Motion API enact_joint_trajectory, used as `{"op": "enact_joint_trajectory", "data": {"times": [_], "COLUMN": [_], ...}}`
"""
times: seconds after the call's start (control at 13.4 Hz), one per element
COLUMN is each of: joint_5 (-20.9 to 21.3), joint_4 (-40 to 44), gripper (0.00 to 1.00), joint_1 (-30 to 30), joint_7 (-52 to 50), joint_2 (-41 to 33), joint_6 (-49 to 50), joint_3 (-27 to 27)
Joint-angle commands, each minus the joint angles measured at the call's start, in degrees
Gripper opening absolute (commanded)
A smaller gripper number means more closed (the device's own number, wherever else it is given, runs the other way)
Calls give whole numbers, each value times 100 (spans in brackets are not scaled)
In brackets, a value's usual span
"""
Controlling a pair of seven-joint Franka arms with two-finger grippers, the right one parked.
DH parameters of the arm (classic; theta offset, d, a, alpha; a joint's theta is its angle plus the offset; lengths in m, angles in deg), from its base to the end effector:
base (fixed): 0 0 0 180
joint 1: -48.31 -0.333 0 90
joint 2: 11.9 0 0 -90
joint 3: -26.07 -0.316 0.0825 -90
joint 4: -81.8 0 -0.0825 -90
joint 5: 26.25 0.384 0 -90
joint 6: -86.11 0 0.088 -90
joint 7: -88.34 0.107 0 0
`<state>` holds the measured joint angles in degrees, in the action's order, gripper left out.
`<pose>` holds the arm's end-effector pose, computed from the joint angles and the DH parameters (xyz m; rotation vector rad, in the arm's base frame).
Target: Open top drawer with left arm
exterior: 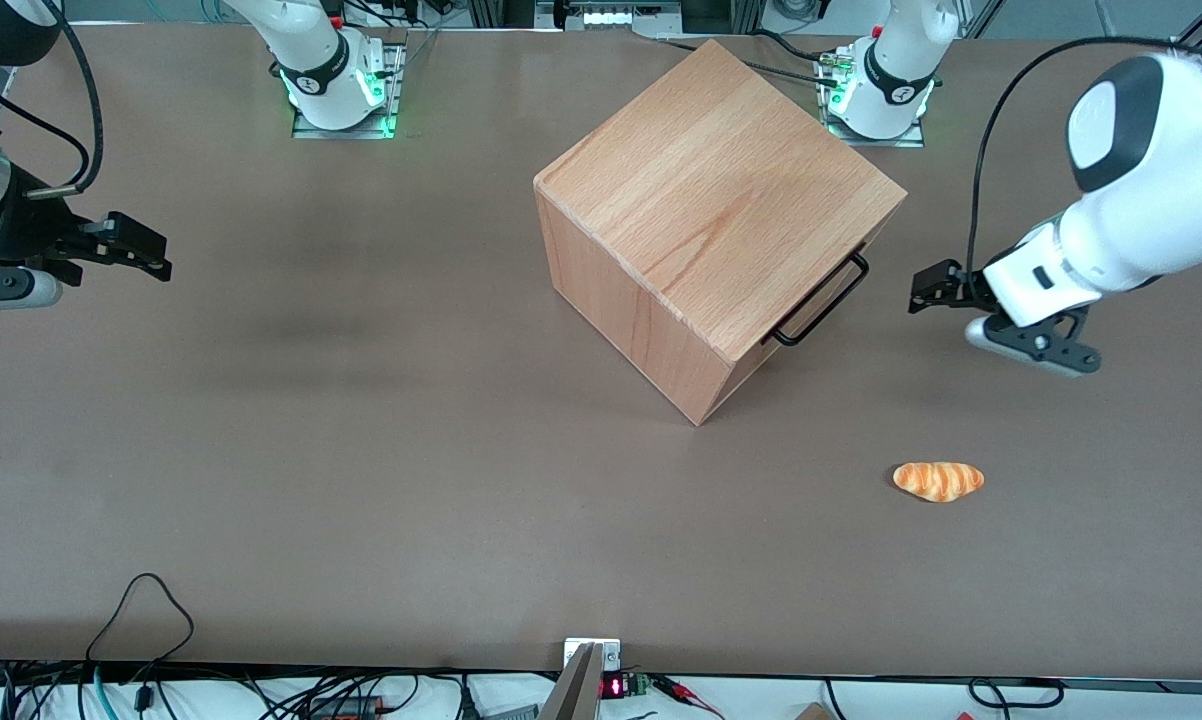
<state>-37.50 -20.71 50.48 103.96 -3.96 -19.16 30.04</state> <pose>0.5876 -0.0773 0.4650 2.8991 -0.4665 -0.1083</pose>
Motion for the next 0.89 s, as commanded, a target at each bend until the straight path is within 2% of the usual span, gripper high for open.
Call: {"op": "enact_joint_trajectory", "data": {"times": [0.0,0.15,0.45,0.82], "joint_5": [-413,-413,-825,-949], "joint_4": [-182,-235,-437,-464], "gripper": [100,100,100,100], "joint_1": [20,46,73,73], "joint_7": [756,994,1346,1706], "joint_2": [49,94,155,225], "joint_6": [-169,-362,-372,-573], "joint_3": [68,174,446,455]}}
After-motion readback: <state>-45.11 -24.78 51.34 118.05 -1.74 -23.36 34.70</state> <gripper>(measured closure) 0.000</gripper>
